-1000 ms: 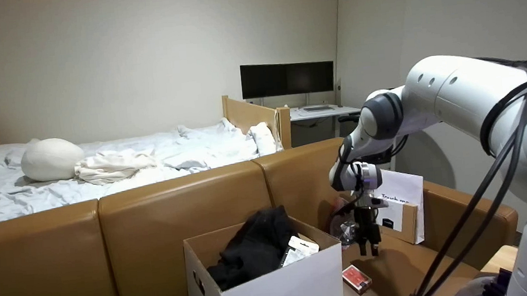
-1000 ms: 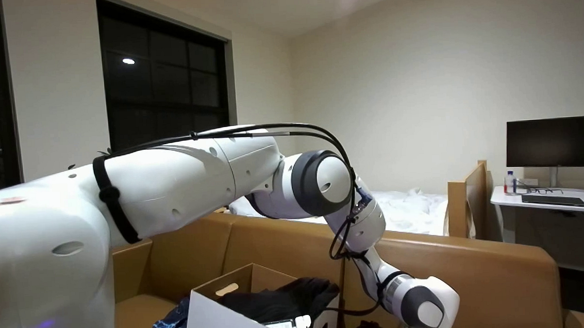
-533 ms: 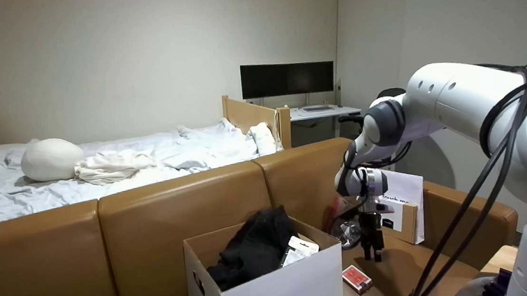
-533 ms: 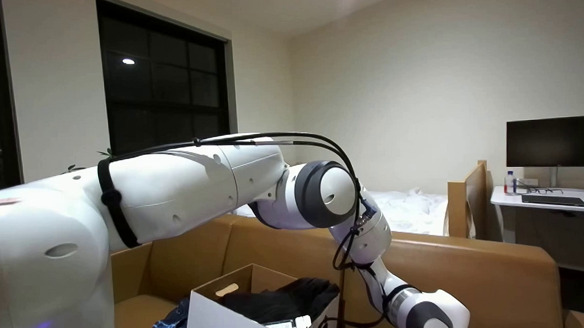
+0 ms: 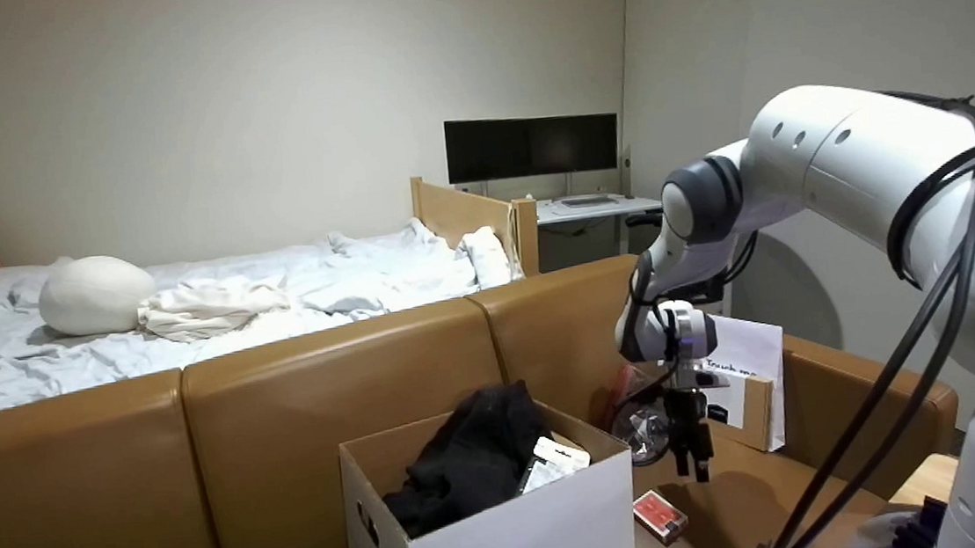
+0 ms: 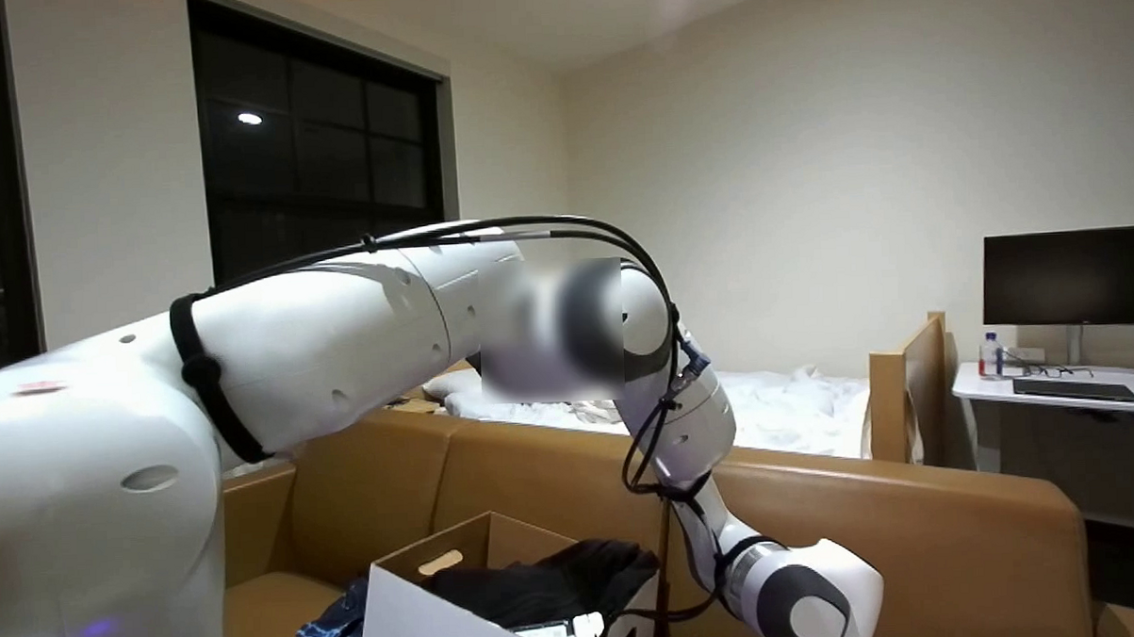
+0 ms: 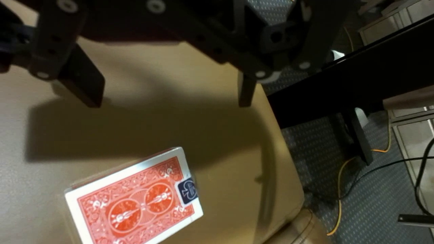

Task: Pick up the packet and the card box and put them in the storage box

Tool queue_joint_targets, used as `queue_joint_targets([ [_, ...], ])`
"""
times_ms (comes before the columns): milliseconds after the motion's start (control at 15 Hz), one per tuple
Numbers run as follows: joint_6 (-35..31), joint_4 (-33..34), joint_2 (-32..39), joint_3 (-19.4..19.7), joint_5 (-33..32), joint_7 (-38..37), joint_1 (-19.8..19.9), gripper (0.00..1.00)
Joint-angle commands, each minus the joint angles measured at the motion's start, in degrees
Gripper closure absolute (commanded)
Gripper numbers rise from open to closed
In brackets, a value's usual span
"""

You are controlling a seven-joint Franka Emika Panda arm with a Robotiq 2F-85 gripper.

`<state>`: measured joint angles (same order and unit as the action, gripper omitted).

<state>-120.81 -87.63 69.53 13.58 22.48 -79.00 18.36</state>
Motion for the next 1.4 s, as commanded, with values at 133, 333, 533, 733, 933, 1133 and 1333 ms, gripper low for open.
queue_joint_targets([
  [133,-20.37,-18.88,-9.95,-4.34,7.16,10.64,1.73,0.00],
  [333,-34.03,-25.82,-11.47,-8.39,11.84,20.76,3.11,0.00],
  [533,-44.94,-28.35,-11.72,-15.46,17.73,31.46,7.75,0.00],
  [733,-49.05,-25.42,-10.37,-23.18,23.06,42.24,13.98,0.00],
  [933,-42.84,-22.32,-10.00,-22.28,25.19,46.78,12.75,0.00],
  [1133,-29.49,-18.97,-9.16,-14.76,22.43,44.04,6.62,0.00],
  [1333,-22.05,-15.62,-6.82,-9.81,22.34,42.62,1.81,0.00],
])
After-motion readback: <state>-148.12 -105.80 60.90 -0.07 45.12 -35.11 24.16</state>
